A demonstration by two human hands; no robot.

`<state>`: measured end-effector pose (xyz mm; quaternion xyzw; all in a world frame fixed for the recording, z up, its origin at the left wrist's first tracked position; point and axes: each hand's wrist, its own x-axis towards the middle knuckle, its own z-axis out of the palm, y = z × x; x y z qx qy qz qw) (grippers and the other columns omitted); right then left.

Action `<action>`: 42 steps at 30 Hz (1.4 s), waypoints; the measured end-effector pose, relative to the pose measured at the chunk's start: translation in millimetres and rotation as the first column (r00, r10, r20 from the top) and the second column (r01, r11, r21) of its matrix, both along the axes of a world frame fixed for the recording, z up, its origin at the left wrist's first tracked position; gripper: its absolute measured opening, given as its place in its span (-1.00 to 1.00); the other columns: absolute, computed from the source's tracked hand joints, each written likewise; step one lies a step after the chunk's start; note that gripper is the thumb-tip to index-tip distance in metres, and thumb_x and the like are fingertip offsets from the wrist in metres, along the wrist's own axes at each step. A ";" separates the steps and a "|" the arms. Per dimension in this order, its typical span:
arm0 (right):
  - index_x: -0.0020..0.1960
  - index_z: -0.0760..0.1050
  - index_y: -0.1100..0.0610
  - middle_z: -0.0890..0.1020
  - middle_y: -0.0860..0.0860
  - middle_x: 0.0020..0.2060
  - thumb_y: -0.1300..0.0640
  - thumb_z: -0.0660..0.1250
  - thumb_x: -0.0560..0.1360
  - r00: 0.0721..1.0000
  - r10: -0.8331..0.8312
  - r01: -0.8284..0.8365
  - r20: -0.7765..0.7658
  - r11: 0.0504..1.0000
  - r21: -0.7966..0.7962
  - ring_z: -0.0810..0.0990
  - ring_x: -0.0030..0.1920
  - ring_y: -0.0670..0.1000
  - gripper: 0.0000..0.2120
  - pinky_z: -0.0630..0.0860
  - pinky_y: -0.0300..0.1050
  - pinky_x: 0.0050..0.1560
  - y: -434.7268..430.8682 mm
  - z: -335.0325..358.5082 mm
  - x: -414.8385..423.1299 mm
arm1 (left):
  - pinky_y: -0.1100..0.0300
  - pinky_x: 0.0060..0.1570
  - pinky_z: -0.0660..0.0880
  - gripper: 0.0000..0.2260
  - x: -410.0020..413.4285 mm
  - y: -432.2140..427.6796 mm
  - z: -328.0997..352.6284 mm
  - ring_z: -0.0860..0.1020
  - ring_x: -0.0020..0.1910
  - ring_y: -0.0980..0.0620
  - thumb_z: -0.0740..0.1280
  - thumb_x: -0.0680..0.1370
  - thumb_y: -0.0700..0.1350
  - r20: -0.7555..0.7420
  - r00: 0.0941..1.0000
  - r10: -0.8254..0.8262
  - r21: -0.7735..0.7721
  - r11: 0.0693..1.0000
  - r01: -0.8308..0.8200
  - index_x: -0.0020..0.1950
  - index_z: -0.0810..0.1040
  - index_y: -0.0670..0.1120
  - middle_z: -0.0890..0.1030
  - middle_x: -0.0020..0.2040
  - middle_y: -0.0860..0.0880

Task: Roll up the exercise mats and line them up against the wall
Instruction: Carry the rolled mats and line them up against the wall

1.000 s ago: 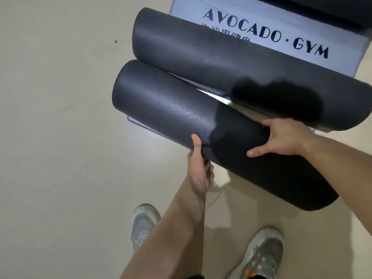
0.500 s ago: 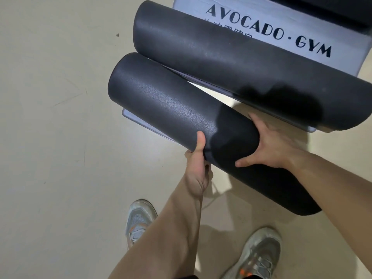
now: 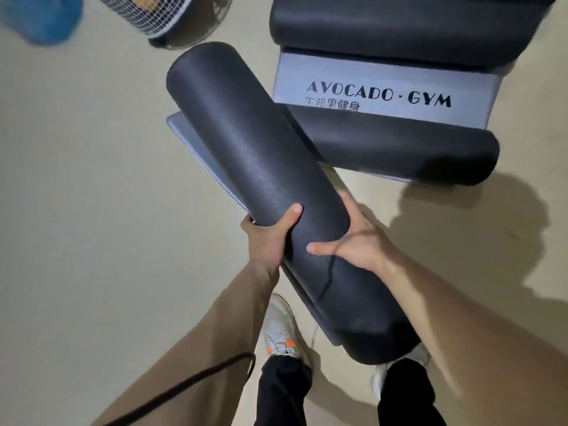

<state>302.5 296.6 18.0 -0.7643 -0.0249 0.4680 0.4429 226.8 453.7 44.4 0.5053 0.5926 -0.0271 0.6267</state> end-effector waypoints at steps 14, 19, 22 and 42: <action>0.41 0.35 -0.31 0.66 -0.29 0.17 -0.45 0.64 0.02 0.689 -0.708 0.685 0.157 0.706 0.178 0.65 0.18 -0.17 0.02 0.57 -0.01 0.27 -244.2 205.4 129.9 | 0.01 0.25 0.59 -0.04 240.6 -237.8 218.1 0.67 0.14 0.03 0.73 0.19 0.11 0.238 0.727 -0.644 0.184 0.765 0.617 0.42 0.29 -0.10 0.63 0.21 0.01; 0.31 0.36 -0.36 0.67 -0.28 0.12 -0.55 0.56 -0.04 0.590 -0.783 0.768 0.197 0.619 0.163 0.68 0.13 -0.09 -0.03 0.60 0.07 0.21 -391.7 243.6 165.3 | 0.01 0.28 0.56 -0.07 300.6 -389.5 250.8 0.63 0.17 0.03 0.72 0.24 0.12 0.261 0.614 -0.745 0.205 0.664 0.719 0.41 0.25 -0.05 0.60 0.22 0.05; 0.38 0.32 -0.34 0.65 -0.28 0.14 -0.57 0.55 -0.04 0.538 -0.811 0.808 0.230 0.574 0.132 0.65 0.15 -0.09 0.05 0.59 0.04 0.24 -472.2 254.2 187.0 | 0.03 0.26 0.56 -0.04 334.0 -473.8 255.6 0.63 0.18 0.03 0.72 0.16 0.19 0.289 0.555 -0.780 0.219 0.618 0.755 0.37 0.28 -0.03 0.60 0.23 0.04; 0.51 0.24 -0.21 0.54 -0.14 0.31 -0.53 0.49 0.10 0.393 -0.898 0.920 0.200 0.382 -0.093 0.56 0.29 0.06 0.07 0.53 0.20 0.33 -917.0 166.2 442.6 | 0.05 0.19 0.54 -0.08 626.3 -948.5 157.3 0.52 0.18 -0.01 0.66 0.33 0.14 0.196 0.358 -0.913 0.081 0.378 0.922 0.50 0.22 -0.07 0.49 0.28 0.03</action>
